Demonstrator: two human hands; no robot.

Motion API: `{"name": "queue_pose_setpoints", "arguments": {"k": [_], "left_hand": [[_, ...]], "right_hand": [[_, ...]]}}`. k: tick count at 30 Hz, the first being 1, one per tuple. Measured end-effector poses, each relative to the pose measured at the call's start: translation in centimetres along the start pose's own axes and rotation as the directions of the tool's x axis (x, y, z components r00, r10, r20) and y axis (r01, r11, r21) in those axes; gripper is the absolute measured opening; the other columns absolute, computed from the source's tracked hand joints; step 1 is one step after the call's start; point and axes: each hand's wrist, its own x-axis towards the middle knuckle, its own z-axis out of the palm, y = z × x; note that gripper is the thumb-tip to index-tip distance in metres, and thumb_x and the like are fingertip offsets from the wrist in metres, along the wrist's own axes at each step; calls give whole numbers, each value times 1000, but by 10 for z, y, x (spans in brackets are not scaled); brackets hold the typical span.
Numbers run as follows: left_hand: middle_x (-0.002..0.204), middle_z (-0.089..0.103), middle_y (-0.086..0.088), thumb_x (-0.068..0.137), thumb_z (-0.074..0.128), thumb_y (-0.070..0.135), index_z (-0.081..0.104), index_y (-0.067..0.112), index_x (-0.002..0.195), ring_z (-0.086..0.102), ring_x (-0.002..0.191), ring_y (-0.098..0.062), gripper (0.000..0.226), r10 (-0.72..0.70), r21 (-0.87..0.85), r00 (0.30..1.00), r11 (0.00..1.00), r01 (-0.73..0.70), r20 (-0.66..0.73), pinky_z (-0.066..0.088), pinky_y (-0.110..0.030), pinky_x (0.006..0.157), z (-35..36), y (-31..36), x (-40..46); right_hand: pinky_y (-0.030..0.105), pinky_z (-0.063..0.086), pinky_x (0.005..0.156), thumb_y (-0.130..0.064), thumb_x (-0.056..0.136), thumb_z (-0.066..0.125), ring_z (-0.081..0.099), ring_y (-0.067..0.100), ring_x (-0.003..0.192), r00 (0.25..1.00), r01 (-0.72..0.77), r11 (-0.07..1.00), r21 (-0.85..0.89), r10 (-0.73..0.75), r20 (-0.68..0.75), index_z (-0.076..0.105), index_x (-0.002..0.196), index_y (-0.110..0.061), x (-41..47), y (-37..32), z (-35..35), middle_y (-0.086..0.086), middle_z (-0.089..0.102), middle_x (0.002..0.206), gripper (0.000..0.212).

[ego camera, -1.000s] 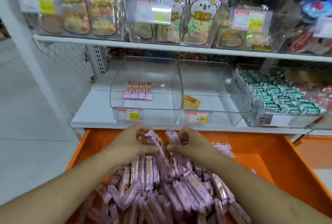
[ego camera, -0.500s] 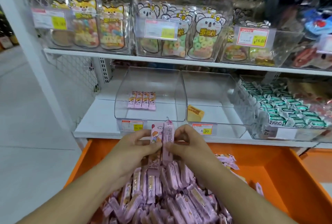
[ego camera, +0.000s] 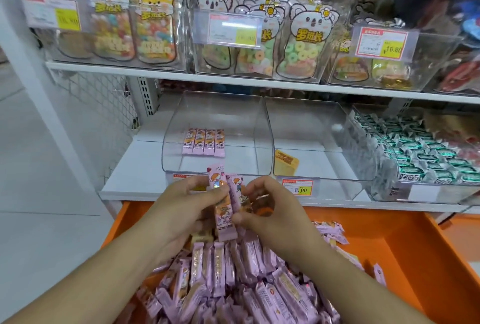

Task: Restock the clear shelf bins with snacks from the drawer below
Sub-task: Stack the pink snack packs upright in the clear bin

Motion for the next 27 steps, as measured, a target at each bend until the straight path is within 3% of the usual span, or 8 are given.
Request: {"name": "queue_pose_setpoints", "arguments": {"k": [3, 5, 11, 15, 17, 21, 24, 27], "left_hand": [[92, 80, -10, 89, 79, 16, 68, 9, 111, 78, 80, -26, 25, -21, 1, 999, 1000, 21, -38, 60, -41, 73, 0, -2, -2], [92, 80, -9, 89, 79, 15, 69, 8, 109, 78, 80, -25, 24, -23, 1, 999, 1000, 23, -48, 61, -39, 69, -1, -1, -3], [99, 80, -9, 88, 80, 11, 76, 8, 109, 77, 97, -28, 22, -28, 69, 999, 997, 29, -16, 59, -52, 96, -2, 1, -5], [100, 80, -9, 78, 87, 10, 79, 10, 104, 77, 97, -27, 27, -32, 127, 999, 991, 31, 4, 56, -55, 99, -4, 7, -3], [101, 80, -10, 73, 90, 11, 79, 9, 106, 77, 97, -29, 35, -20, 141, 1000, 990, 19, 4, 57, -54, 99, -4, 13, 0], [98, 81, -6, 78, 87, 5, 76, 9, 108, 79, 91, -26, 33, 67, 166, 998, 984, -64, -16, 61, -46, 91, -3, 38, 19], [95, 81, -4, 80, 86, 6, 73, 11, 108, 79, 89, -24, 31, 134, 229, 991, 965, -126, -22, 63, -44, 87, 3, 60, 53], [94, 81, -5, 78, 87, 1, 74, 8, 105, 79, 86, -22, 30, 154, 263, 987, 955, -137, -43, 64, -42, 84, 11, 68, 101]], "right_hand": [[36, 62, 84, -16, 81, 89, 69, 12, 100, 999, 32, 996, -87, -32, 7, 67, 105, -37, -1, 4, 2, -10, 70, 101, 39], [40, 62, 88, -12, 82, 87, 68, 11, 107, 999, 36, 996, -83, -35, 4, 67, 107, -39, -2, 4, 3, -9, 70, 107, 42], [40, 64, 85, -1, 81, 85, 72, 15, 97, 999, 37, 997, -63, -38, -15, 67, 106, -38, -8, 0, 6, -12, 69, 100, 49], [36, 62, 89, 0, 83, 83, 70, 11, 103, 994, 111, 988, -106, -113, -6, 66, 108, -37, -9, -3, 9, -15, 68, 104, 48], [34, 59, 93, -13, 87, 82, 67, 7, 108, 986, 165, 971, -173, -168, -5, 65, 111, -39, -5, -7, 6, -17, 67, 110, 39], [23, 45, 107, -31, 98, 70, 52, -4, 122, 964, 225, 832, -507, -267, -9, 55, 136, -41, 25, -22, -22, -31, 53, 133, 42], [13, 25, 114, -23, 100, 66, 40, 3, 140, 954, 218, 689, -691, -300, 1, 45, 151, -33, 61, -26, -47, -20, 43, 155, 57], [-1, 7, 111, -17, 99, 65, 26, 0, 151, 963, 207, 660, -722, -269, 30, 38, 159, -30, 87, -16, -63, -18, 31, 165, 67]]}}
